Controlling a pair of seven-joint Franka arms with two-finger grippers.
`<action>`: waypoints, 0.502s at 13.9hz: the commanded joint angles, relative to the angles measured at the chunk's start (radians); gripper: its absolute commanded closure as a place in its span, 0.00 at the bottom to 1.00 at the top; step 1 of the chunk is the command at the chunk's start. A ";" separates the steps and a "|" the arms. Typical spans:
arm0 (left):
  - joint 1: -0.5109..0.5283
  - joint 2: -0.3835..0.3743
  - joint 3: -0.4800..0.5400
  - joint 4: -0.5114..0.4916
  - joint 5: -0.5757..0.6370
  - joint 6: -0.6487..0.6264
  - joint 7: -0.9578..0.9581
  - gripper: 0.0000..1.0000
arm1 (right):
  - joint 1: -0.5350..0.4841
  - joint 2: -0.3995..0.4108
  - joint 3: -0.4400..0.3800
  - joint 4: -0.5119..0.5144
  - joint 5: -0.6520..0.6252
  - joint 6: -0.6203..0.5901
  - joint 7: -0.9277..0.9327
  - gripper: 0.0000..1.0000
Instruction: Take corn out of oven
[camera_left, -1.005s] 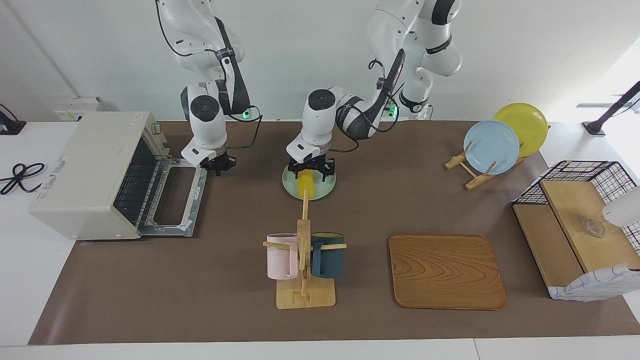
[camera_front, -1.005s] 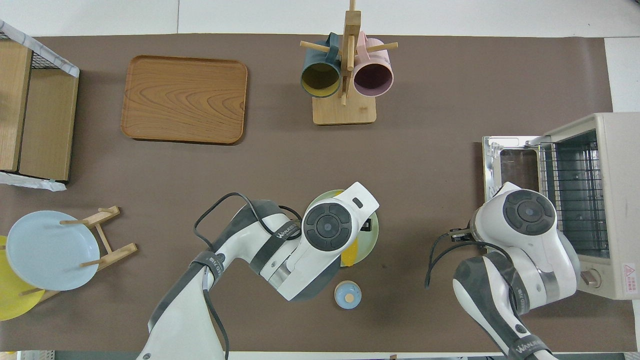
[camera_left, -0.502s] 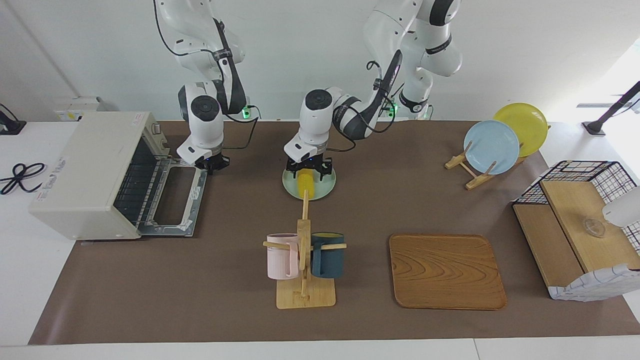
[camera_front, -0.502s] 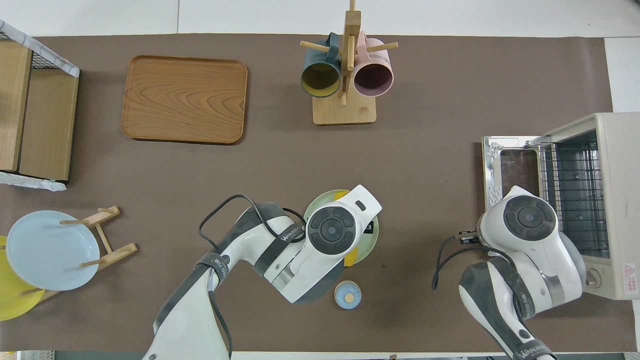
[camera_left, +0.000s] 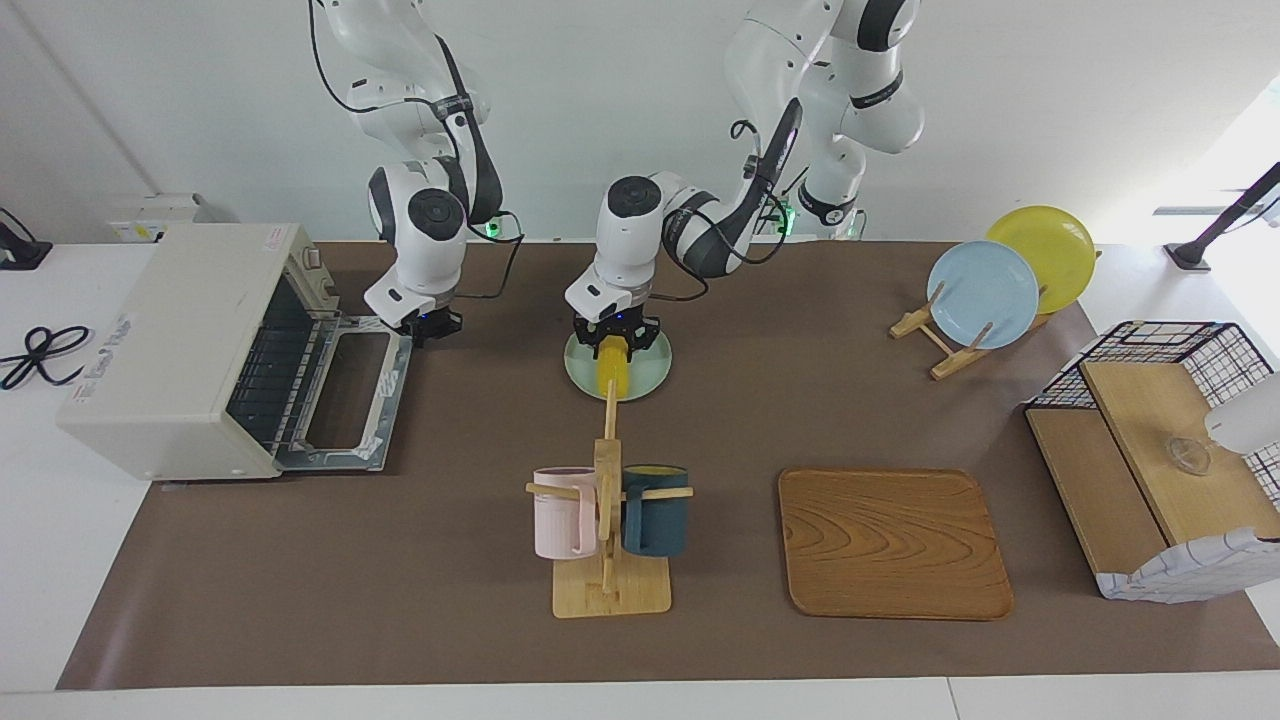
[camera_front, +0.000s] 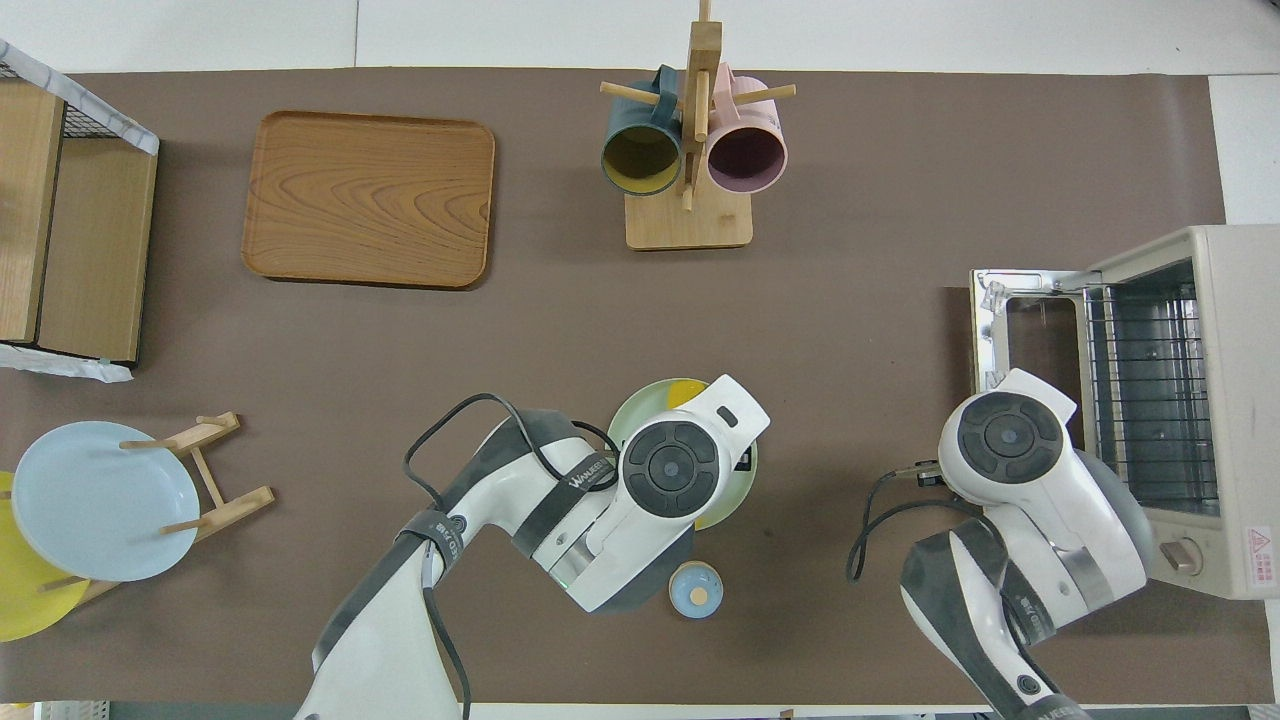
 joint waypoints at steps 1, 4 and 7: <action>-0.004 0.010 0.017 0.008 -0.005 -0.007 -0.009 1.00 | -0.002 -0.007 -0.014 0.090 -0.065 -0.104 -0.005 1.00; 0.030 -0.045 0.030 0.016 -0.005 -0.076 -0.008 1.00 | -0.004 -0.020 -0.014 0.155 -0.064 -0.199 -0.059 1.00; 0.106 -0.140 0.030 0.025 -0.005 -0.168 -0.002 1.00 | -0.036 -0.078 -0.028 0.169 -0.064 -0.245 -0.195 1.00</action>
